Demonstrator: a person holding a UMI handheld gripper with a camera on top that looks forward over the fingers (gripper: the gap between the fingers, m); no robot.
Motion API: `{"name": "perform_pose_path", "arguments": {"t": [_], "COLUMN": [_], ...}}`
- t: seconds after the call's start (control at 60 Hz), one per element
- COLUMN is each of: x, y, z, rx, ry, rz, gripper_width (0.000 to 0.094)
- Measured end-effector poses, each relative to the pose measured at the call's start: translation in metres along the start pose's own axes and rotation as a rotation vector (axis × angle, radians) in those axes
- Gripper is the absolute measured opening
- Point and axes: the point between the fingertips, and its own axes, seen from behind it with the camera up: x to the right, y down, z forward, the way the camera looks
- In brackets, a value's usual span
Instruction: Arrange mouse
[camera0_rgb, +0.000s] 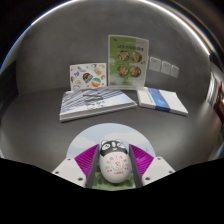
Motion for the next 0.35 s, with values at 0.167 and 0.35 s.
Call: {"name": "perform_pose_path", "arguments": {"t": [0.167,0.35], "x": [-0.003,0.057], "y": [0.015,0.035], "z": [-0.038,-0.081], "rx": [-0.03,0.009], "ry": [-0.118,-0.086], "rz": [0.085,0.075], "gripper_width": [0.0836,0.0842]}}
